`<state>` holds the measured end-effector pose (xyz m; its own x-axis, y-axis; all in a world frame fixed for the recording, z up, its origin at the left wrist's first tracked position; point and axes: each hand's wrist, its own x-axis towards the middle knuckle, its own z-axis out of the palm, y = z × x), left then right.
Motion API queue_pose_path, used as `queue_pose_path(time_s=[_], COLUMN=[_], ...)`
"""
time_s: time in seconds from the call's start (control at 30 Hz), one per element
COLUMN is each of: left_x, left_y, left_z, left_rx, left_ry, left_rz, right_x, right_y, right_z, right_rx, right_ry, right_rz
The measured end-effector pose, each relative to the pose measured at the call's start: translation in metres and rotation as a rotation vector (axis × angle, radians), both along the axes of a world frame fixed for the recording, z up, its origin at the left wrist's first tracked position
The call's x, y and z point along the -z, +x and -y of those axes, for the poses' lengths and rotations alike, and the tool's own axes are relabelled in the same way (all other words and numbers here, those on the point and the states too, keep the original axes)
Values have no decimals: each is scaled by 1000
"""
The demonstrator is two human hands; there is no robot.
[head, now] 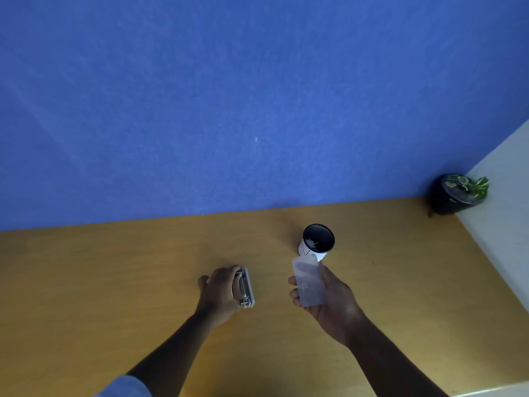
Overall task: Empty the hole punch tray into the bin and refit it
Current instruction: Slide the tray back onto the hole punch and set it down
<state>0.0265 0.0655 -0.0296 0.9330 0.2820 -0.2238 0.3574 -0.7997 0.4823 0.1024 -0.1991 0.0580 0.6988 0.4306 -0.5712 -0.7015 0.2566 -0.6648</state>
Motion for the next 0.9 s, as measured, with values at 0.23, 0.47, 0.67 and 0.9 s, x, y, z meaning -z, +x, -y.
queue_pose_path(time_s=[0.23,0.47,0.67,0.9], left_x=[-55,-113,-133,-144], left_y=[5,-1,-9,-9], left_z=[19,60,93,114], left_rx=[-9,119,181,167], left_ry=[2,154,301,360], left_rz=[86,210,286,260], right_x=[-6,-18,-23,-23], right_y=[-4,-16,-27,-38], right_z=[-12,-26,-23,-15], right_rx=[-3,-71,-148,-86], right_ry=[-43,-85,18,81], right_rz=[14,92,55,-19])
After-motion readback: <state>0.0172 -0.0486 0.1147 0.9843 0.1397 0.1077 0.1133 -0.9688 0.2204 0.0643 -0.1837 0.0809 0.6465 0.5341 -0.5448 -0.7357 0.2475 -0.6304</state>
